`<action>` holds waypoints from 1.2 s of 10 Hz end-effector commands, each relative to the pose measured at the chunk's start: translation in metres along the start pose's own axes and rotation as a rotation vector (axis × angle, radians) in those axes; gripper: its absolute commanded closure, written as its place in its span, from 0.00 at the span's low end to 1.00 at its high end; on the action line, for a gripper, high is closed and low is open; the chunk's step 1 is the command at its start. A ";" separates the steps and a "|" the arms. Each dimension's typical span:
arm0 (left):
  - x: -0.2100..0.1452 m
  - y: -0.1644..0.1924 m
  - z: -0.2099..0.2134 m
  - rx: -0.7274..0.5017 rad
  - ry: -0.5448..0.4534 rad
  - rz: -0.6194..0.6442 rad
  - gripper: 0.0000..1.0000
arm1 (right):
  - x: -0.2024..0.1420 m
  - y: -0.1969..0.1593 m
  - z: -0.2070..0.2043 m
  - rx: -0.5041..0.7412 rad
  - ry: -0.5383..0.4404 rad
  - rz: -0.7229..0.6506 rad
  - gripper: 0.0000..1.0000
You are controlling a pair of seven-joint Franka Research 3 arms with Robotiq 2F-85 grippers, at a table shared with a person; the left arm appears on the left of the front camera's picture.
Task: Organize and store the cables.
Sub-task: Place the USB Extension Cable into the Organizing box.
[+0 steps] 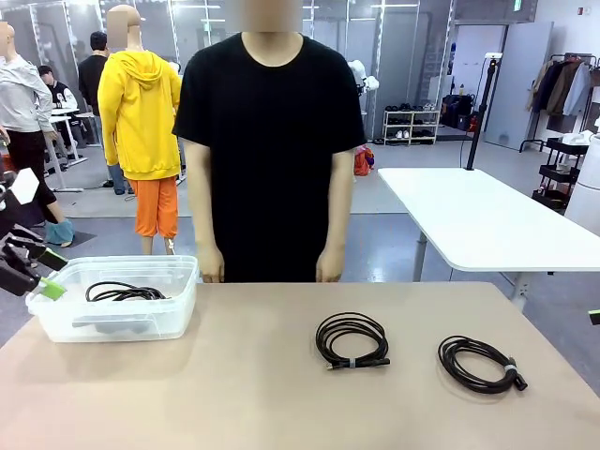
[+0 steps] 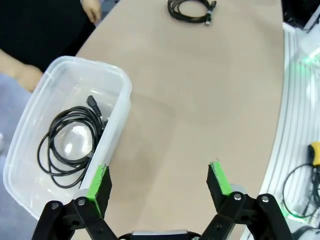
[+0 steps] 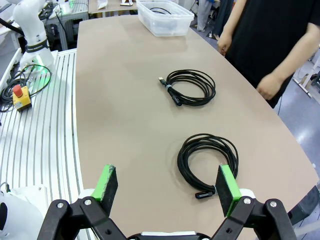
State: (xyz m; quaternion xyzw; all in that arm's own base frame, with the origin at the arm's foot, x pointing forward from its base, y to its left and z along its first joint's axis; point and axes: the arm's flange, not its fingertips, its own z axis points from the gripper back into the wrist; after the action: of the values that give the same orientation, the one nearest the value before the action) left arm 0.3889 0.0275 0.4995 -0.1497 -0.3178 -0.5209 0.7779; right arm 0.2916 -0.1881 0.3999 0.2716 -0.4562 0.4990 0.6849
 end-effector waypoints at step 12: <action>-0.111 -0.072 0.037 -0.094 -0.197 -0.223 0.03 | 0.000 -0.001 0.001 -0.007 -0.014 0.018 0.00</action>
State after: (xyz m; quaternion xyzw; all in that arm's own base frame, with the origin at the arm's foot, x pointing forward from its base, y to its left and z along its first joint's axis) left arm 0.3058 0.1203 0.4720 -0.1963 -0.3771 -0.5981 0.6794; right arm 0.2915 -0.1882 0.3999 0.2716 -0.4564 0.4988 0.6849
